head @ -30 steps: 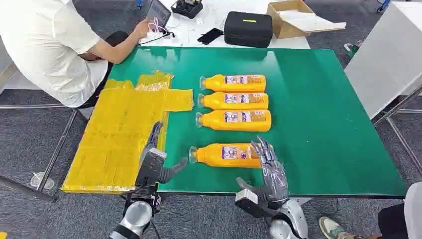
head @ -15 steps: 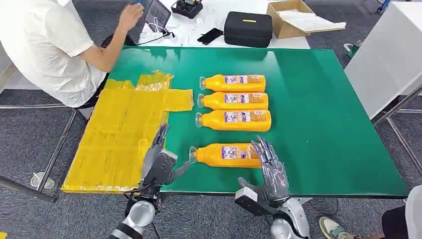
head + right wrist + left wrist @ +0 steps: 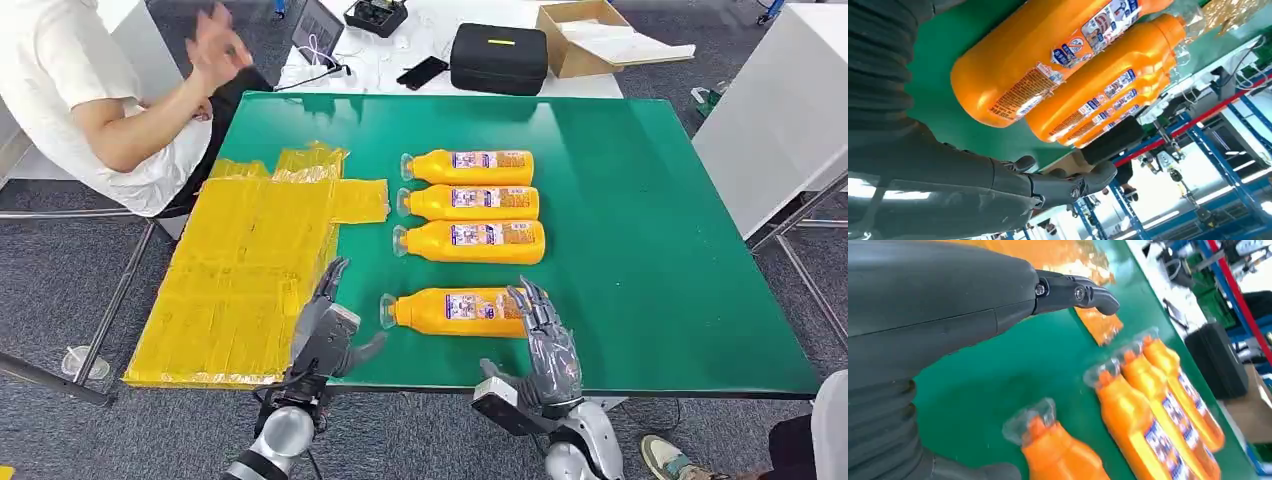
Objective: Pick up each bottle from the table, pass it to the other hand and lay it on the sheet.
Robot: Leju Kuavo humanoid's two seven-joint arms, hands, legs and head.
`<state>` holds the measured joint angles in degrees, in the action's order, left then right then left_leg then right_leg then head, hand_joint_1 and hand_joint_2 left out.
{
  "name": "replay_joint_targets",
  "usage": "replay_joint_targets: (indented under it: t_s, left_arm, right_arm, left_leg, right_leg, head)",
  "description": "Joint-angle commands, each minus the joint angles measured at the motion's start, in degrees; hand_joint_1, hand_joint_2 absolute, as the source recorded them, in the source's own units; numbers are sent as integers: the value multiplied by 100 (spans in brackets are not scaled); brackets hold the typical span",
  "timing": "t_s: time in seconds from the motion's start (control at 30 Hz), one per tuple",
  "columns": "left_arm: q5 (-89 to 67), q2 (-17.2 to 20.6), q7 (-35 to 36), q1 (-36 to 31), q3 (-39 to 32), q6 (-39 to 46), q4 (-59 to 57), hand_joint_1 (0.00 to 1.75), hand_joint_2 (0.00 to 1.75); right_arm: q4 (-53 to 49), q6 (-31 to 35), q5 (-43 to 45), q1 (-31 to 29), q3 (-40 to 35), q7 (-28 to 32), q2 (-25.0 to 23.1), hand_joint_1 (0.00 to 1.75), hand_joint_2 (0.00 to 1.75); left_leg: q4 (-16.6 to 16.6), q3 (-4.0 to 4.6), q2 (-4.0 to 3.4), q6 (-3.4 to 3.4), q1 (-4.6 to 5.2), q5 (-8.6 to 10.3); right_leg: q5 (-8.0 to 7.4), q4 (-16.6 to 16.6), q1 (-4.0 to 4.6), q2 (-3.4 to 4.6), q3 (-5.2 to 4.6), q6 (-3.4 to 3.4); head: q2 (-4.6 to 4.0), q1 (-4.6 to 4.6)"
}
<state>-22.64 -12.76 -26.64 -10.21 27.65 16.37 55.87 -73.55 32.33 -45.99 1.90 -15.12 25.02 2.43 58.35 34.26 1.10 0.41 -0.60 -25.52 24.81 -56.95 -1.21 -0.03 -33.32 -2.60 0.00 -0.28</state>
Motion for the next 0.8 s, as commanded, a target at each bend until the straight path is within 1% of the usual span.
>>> replay_joint_targets:
  t_s: [0.03, 0.33, 0.37, 0.43, 0.47, 0.53, 0.6, 0.63, 0.73, 0.77, 0.8]
  left_arm:
    - [60, 61, -14, -109, -8, -70, -246, 0, 175]
    - [60, 61, -14, -109, -8, -70, -246, 0, 175]
    - [8, -16, 45, -325, 153, -113, -514, 0, 175]
    - [8, -21, 44, -327, 154, -112, -514, 0, 175]
    - [18, -27, 35, -354, 181, -130, -548, 0, 175]
    - [43, -41, 27, -382, 226, -159, -569, 0, 175]
    - [51, -57, 31, -397, 258, -168, -585, 0, 175]
    - [65, -66, 36, -420, 291, -170, -614, 0, 175]
    - [71, -74, 44, -452, 334, -185, -640, 0, 175]
    - [71, -82, 44, -462, 342, -192, -639, 0, 175]
    - [73, -79, 44, -474, 353, -204, -647, 0, 175]
  right_arm:
    - [410, -82, 9, -190, -8, -103, 120, 0, 175]
    - [410, -82, 9, -190, -8, -103, 120, 0, 175]
    - [1027, -759, -527, -858, -100, -775, 514, 0, 175]
    - [1023, -763, -526, -885, -92, -774, 521, 0, 175]
    - [1151, -899, -576, -1002, -141, -867, 553, 0, 175]
    - [1275, -1055, -591, -1174, -196, -962, 583, 0, 175]
    - [1368, -1189, -558, -1300, -218, -1006, 579, 0, 175]
    - [1432, -1271, -565, -1372, -267, -1049, 598, 0, 175]
    - [1474, -1342, -599, -1463, -333, -1093, 611, 0, 175]
    - [1471, -1358, -605, -1491, -342, -1098, 617, 0, 175]
    - [1469, -1380, -611, -1511, -368, -1098, 627, 0, 175]
  left_leg:
    - [-4, -7, -9, 1, -1, 0]
    - [-3, -14, -17, 1, -5, -2]
    - [-4, -12, -14, 1, -3, -1]
    - [-3, -13, -18, 2, -5, -1]
    - [-1, -10, -26, 4, -3, 3]
    - [0, -4, -15, 3, 0, 3]
    - [-1, -12, -23, 4, -6, 3]
    - [1, -7, -17, 2, 0, 2]
    - [1, -7, -13, 2, 1, 1]
    - [0, -18, -31, 3, -6, -2]
    - [0, -11, -17, 2, -2, 1]
  right_leg:
    - [-3, 6, 2, 4, 6, 7]
    - [-4, 8, 7, 9, 13, 12]
    - [-3, 8, 6, 7, 12, 10]
    - [-6, 9, 8, 9, 13, 13]
    - [-13, 9, 6, 16, 8, 11]
    - [-8, 4, 1, 8, 3, 7]
    - [-13, 11, 9, 12, 14, 14]
    - [-10, 3, 2, 11, 5, 4]
    - [-8, 3, 1, 8, 5, 3]
    - [-12, 10, 10, 18, 16, 15]
    - [-9, 5, 4, 10, 10, 7]
  head:
    - [0, 0]
    - [0, 0]
    - [0, 0]
    - [0, 0]
    - [2, 0]
    - [0, 0]
    - [0, 0]
    - [0, 0]
    - [0, 2]
    - [0, 0]
    - [0, 2]
